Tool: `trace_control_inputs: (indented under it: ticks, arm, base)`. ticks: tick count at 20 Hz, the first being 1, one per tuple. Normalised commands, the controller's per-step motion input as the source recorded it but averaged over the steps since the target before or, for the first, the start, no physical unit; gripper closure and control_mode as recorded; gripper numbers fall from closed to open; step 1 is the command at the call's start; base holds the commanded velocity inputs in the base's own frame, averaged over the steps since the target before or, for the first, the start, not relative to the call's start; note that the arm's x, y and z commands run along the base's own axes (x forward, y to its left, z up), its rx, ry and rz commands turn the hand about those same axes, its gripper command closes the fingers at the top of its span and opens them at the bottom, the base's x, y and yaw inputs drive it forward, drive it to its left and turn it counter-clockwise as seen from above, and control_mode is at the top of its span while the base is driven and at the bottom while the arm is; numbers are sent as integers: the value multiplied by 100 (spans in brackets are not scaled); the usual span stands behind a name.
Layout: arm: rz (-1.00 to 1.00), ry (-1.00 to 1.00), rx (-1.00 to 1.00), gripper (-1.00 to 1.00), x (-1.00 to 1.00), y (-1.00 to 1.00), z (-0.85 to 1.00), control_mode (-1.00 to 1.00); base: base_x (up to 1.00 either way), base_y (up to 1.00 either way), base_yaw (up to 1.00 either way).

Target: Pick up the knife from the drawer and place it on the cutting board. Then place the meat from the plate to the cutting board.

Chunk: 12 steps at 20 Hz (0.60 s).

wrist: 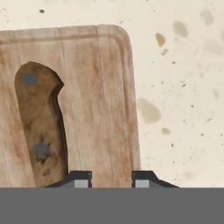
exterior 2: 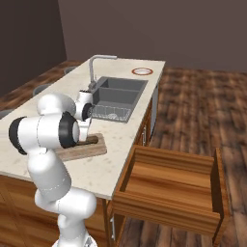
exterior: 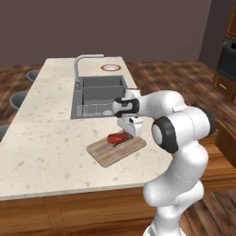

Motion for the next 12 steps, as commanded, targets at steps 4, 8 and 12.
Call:
trace_control_inputs:
  ticks: [4,8,12]
  arm:
    - [0,0,0,100,4,24,-33,-100]
    - [0,0,0,100,0,26,-25,-100]
    - [0,0,0,100,0,29,-26,-100]
  base:
    - [0,0,0]
    - [0,0,0]
    - [0,0,0]
